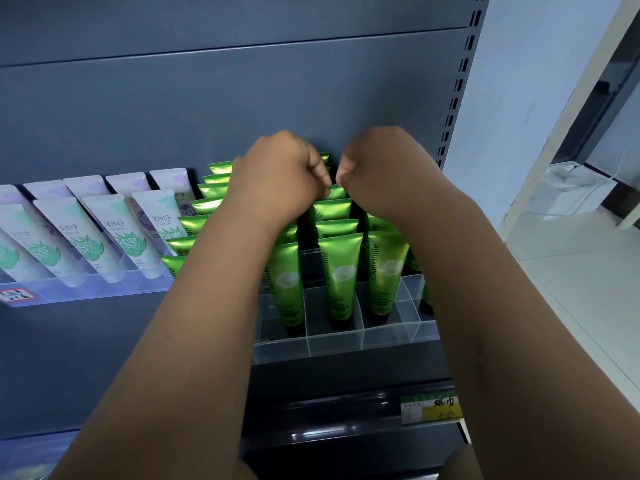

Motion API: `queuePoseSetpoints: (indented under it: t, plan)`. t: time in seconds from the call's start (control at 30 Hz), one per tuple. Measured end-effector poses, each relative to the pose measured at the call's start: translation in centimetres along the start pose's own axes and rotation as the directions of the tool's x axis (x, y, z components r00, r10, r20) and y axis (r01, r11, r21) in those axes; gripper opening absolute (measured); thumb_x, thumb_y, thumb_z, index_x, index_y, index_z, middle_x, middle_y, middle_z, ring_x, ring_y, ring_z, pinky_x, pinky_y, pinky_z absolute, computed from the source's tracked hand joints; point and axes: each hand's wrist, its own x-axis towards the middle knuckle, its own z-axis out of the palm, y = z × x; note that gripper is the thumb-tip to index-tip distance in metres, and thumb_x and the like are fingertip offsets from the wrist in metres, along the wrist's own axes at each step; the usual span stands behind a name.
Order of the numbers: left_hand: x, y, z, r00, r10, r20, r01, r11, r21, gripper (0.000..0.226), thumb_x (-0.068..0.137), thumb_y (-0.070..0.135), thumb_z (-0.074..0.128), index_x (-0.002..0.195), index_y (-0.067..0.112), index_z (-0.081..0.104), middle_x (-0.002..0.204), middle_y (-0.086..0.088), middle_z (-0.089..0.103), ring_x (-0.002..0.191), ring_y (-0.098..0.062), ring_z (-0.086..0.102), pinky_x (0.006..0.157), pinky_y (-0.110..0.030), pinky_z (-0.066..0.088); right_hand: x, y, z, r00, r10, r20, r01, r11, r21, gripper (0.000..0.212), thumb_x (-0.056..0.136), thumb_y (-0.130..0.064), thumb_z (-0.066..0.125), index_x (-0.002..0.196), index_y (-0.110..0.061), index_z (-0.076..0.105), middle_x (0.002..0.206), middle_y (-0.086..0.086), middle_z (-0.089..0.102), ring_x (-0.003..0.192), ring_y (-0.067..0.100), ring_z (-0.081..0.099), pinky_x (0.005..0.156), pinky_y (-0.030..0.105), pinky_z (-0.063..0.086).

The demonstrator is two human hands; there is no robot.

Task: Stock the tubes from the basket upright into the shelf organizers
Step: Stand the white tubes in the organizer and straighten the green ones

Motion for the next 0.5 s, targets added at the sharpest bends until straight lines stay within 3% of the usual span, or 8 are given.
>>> queuePoseSetpoints:
  t: [0.37,0.5]
  plan:
    - [0.09,0.1,-0.26,0.999,0.009,0.05,-0.008,1.0,-0.024,0.02,0.073,0.025,0.084,0.069,0.042,0.074,0.077,0.015,0.073,0.087,-0.016,0.07,0.087,-0.04,0.057,-0.2,0.48,-0.13,0.999,-0.001,-0.038,0.0,1.0,-0.031,0.017,0.088,-0.02,0.058,0.087,-0.021,0.075,0.092,0.001,0.07,0.091,0.026,0.064,0.08,0.036,0.057]
    - [0.01,0.02,-0.51,1.0,0.015,0.026,-0.015,0.999,0.028,0.026,0.076,0.021,0.077,0.063,0.042,0.071,0.078,0.015,0.073,0.088,-0.016,0.07,0.087,-0.039,0.057,-0.19,0.54,-0.14,0.999,-0.014,-0.032,0.012,0.998,-0.069,0.015,0.088,-0.019,0.055,0.077,-0.021,0.065,0.089,0.001,0.068,0.092,0.028,0.063,0.078,0.034,0.055]
